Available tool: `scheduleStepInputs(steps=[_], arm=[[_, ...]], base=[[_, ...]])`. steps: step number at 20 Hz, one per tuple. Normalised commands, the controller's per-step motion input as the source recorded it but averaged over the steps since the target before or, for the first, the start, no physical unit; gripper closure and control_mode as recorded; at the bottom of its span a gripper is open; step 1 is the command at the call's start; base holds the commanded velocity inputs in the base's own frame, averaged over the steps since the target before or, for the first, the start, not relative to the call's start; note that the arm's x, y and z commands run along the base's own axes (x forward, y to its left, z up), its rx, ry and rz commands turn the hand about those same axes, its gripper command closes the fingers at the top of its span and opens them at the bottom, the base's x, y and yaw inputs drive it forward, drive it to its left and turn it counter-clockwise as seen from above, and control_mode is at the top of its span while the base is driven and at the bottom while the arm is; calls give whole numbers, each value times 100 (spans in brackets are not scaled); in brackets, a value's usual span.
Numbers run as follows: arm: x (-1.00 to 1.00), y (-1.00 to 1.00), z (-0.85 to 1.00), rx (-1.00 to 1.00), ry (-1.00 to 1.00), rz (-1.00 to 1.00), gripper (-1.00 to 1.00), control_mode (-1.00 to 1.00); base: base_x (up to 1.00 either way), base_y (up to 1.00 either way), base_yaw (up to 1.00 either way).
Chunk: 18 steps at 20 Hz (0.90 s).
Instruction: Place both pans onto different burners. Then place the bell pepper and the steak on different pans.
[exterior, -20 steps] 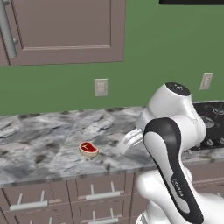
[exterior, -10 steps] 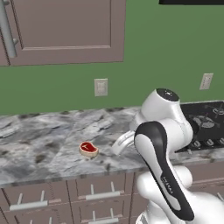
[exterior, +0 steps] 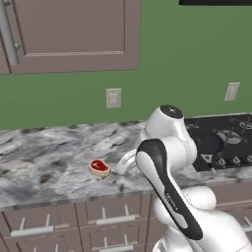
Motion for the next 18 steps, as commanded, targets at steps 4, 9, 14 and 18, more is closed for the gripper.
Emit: scheduleStepInputs(steps=[4, 9, 14, 18], arm=[[37, 9, -30, -1, 0, 0, -100, -100], [40, 10, -24, -1, 0, 0, -100, -100], [36, 16, -24, -1, 0, 0, -100, -100], [34, 18, -20, -2, 1, 0, -100, -100]], base=[[0, 0, 0], [0, 0, 0], [0, 0, 0], [0, 0, 0]])
